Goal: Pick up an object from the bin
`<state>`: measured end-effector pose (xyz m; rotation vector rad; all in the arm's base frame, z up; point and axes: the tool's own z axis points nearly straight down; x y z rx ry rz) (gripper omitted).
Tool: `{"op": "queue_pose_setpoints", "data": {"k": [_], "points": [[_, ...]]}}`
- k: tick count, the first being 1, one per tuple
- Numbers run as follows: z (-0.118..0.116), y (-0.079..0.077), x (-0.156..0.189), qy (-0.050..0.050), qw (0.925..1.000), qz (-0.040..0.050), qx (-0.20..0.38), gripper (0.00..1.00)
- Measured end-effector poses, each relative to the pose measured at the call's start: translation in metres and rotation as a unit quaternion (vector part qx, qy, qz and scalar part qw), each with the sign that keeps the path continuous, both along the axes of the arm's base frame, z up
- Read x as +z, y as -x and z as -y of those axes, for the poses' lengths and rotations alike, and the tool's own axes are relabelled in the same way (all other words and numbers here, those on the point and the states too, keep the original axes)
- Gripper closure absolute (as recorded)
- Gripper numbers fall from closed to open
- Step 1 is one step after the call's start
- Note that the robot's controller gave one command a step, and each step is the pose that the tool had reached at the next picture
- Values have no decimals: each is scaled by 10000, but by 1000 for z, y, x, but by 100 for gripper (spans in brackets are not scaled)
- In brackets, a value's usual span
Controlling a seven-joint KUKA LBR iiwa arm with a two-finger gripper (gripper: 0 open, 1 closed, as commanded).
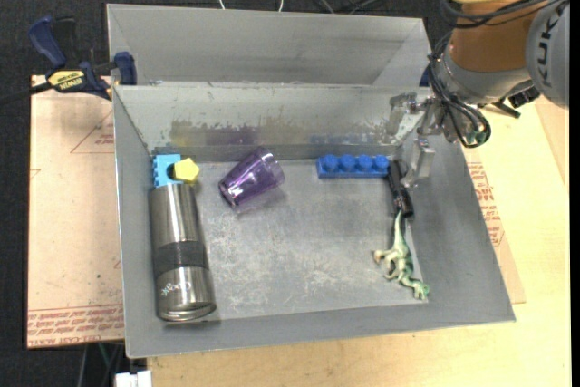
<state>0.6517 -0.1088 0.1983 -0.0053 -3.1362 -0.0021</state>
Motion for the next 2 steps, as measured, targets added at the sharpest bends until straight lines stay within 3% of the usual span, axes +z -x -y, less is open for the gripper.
{"op": "queue_pose_setpoints", "data": {"k": [1,2], "points": [[-1,-2,5,6,10000,39,13,0],[-28,-7,-125,1,9993,65,-359,0]]}}
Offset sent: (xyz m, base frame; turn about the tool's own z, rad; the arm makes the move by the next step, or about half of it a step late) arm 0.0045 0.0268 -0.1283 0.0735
